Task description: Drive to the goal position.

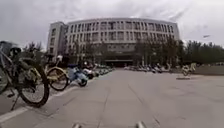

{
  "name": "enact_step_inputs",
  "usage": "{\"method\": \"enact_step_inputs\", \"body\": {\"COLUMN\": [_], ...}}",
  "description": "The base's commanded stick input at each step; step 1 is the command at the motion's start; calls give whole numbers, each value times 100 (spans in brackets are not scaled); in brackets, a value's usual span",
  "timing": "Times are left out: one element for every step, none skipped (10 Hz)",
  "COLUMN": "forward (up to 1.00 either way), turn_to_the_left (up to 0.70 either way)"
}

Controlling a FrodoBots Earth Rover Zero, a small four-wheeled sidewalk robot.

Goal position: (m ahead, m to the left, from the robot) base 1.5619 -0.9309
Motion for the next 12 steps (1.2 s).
{"method": "enact_step_inputs", "body": {"forward": [45,45,45,45,45,45,45,45,45,45,45,45], "turn_to_the_left": [10,11,13,14,15,17,18,19,21,22,24,25]}}
